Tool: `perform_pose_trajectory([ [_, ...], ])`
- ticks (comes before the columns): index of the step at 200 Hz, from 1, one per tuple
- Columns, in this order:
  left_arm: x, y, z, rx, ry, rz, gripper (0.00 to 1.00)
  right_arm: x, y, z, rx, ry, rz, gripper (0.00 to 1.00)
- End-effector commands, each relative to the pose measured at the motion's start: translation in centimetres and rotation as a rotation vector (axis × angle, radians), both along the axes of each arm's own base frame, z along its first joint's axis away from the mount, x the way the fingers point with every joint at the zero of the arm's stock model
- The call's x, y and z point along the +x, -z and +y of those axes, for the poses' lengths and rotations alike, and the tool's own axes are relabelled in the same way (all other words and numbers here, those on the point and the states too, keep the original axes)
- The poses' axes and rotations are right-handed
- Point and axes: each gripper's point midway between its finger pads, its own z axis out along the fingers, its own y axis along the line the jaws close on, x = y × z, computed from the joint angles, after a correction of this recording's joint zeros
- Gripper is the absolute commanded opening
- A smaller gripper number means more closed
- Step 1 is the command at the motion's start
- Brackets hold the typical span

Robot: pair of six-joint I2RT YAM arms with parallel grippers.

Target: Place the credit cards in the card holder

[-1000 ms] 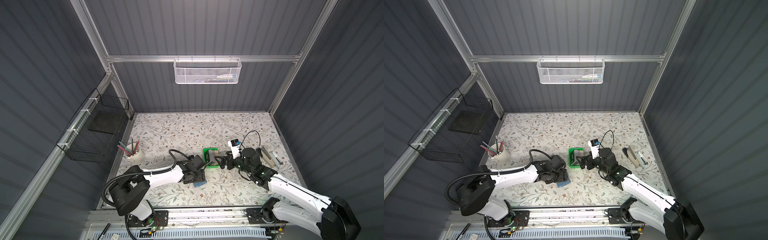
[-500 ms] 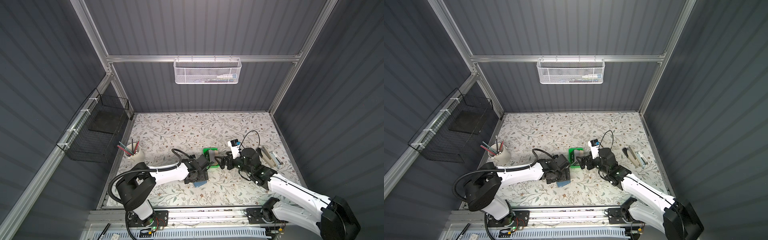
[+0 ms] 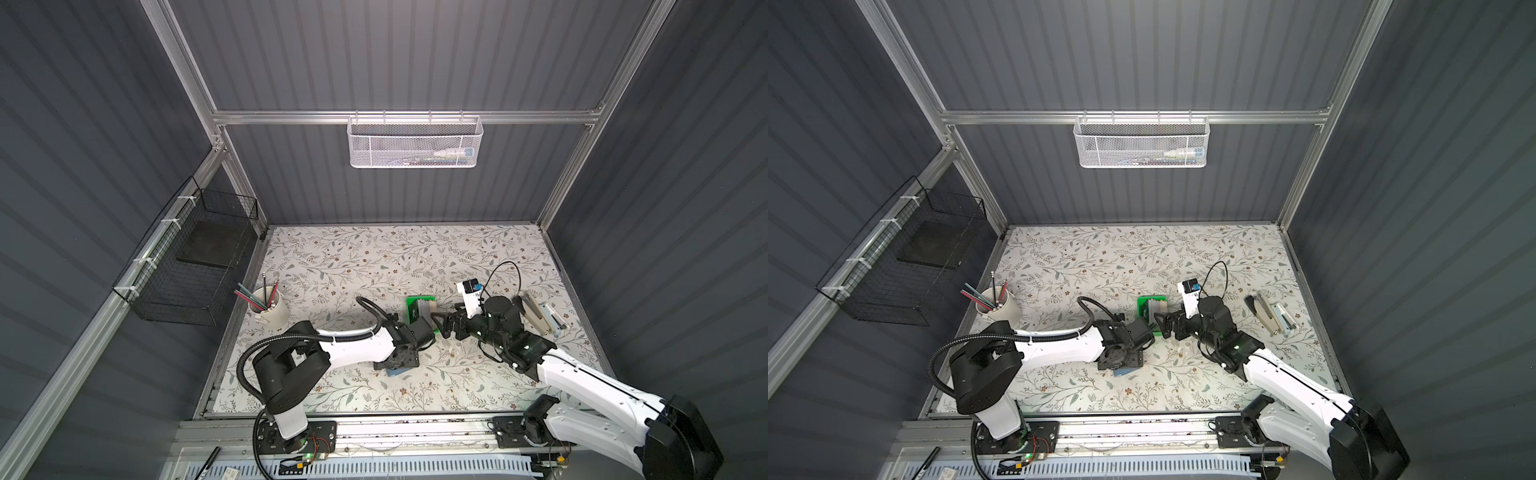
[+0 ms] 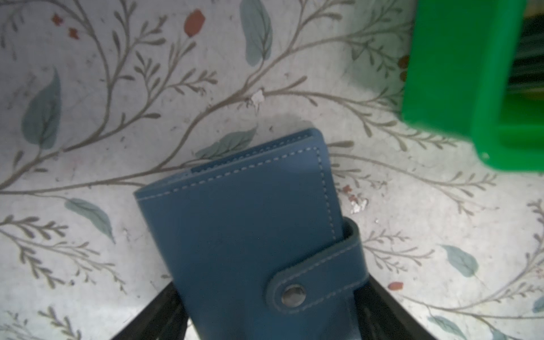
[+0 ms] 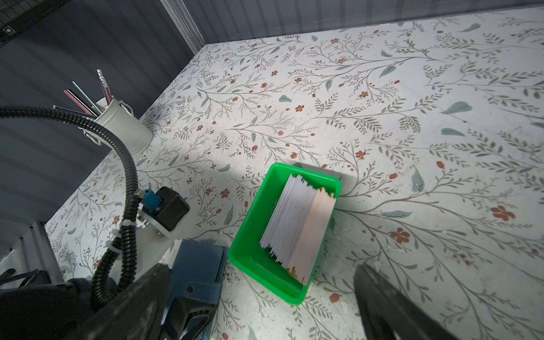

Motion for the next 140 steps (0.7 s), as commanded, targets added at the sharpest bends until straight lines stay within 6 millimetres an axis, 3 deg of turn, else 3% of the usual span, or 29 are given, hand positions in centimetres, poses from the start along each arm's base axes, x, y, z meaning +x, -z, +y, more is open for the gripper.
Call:
perform_pose_trajectory([
  [1, -3.6, 1.8, 2.3, 0.107, 0.033, 0.112, 0.83, 0.2, -1.0, 0.0, 0.005, 0.012, -0.026, 0.99],
  [43, -5.2, 1.6, 0.5, 0.093, 0.109, 0.104, 0.84, 0.2, -1.0, 0.1, 0.007, 0.007, -0.024, 0.99],
  [81, -5.2, 0.8, 0.4, 0.084, 0.118, 0.07, 0.89, 0.2, -1.2, 0.1, 0.01, 0.01, -0.027, 0.99],
  [114, -4.3, -1.3, 0.0, 0.038, 0.134, 0.002, 0.96, 0.3, -1.2, -0.5, 0.002, 0.037, -0.044, 0.99],
  [140, -3.3, -3.6, -0.9, -0.011, 0.161, -0.056, 1.0, 0.3, -0.1, -1.5, -0.041, 0.079, -0.013, 0.99],
])
